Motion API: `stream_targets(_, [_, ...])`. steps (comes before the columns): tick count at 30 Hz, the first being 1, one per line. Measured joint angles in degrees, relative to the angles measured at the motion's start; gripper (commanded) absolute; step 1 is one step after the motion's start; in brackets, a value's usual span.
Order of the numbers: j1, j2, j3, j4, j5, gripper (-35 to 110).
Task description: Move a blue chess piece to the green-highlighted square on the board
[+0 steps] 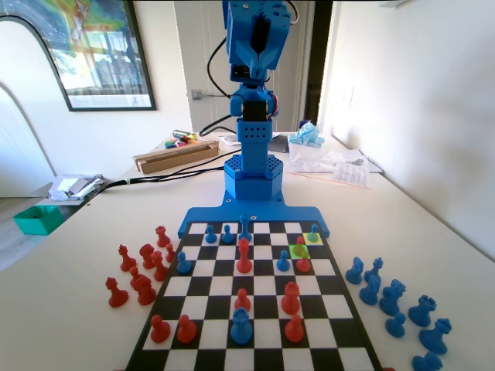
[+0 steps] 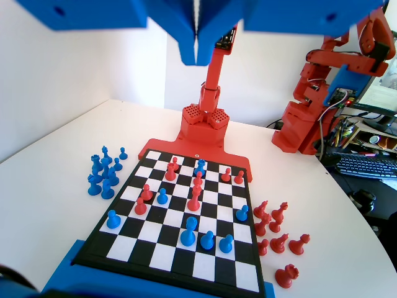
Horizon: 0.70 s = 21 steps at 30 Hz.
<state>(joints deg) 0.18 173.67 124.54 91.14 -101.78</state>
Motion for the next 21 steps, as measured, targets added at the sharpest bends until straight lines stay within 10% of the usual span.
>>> stream_targets(21, [0.0, 0.0, 0.0, 0.0, 0.4, 4])
